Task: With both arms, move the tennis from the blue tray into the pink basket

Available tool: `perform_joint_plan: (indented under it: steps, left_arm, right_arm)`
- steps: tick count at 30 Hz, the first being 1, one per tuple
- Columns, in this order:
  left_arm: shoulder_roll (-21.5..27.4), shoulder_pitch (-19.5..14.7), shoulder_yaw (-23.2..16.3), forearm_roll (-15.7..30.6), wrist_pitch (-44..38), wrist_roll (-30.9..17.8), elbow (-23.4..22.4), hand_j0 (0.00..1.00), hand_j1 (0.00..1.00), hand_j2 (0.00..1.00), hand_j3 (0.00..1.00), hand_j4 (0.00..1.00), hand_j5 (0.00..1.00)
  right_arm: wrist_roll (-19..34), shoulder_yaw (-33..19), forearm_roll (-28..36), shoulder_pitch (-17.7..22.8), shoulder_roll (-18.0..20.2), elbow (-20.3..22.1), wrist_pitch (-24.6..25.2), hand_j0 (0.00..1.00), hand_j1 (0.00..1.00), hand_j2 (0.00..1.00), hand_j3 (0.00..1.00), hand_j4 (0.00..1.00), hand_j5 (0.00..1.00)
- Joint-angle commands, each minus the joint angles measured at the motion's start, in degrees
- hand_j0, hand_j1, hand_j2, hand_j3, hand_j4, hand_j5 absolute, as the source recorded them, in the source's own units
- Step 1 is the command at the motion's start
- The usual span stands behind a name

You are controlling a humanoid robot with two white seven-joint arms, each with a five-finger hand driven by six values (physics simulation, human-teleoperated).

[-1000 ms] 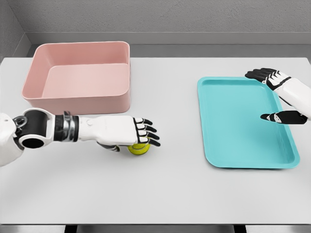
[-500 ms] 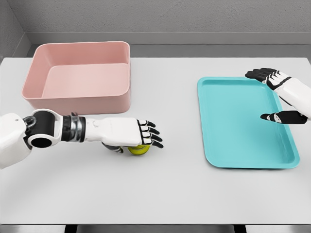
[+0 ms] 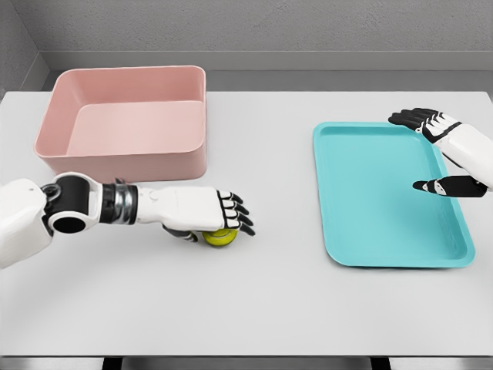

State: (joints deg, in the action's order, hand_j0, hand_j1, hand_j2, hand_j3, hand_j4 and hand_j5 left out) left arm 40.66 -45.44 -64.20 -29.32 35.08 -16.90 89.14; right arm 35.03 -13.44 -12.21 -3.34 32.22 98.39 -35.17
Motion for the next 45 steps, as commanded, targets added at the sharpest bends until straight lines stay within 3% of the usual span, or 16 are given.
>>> perform_joint_plan:
  steps: [1,9,12,28,45]
  left_arm:
    - [-0.40,0.00,-0.75,0.31,-0.08,0.03,-0.02,0.85,0.85,0.85,0.85,0.85,0.85]
    - [-0.40,0.09,-0.57,0.58,-0.08,-1.20,-0.19,0.61,0.61,0.61,0.61,0.61,0.61]
    - [-0.40,0.00,-0.57,0.67,-0.08,-1.20,-0.90,0.58,0.58,0.58,0.58,0.58,0.58]
    - [-0.49,-1.23,-0.48,1.02,-0.08,-1.20,-0.72,0.57,0.57,0.57,0.57,0.57,0.57]
    - [0.74,-8.44,-0.40,6.03,-0.08,-1.20,-0.37,0.58,0.58,0.58,0.58,0.58,0.58]
  right_arm:
    - [-0.03,-0.01,0.43,0.00,0.04,0.05,0.17,1.00,1.00,1.00,1.00,1.00,1.00]
    - [-0.03,-0.01,0.43,0.00,0.04,0.05,0.17,1.00,1.00,1.00,1.00,1.00,1.00]
    - [-0.03,-0.01,0.43,0.00,0.04,0.05,0.17,1.00,1.00,1.00,1.00,1.00,1.00]
    - [-0.03,-0.09,0.43,0.00,0.13,-0.22,0.17,1.00,1.00,1.00,1.00,1.00,1.00]
    - [-0.03,-0.09,0.43,0.00,0.13,-0.30,0.17,1.00,1.00,1.00,1.00,1.00,1.00]
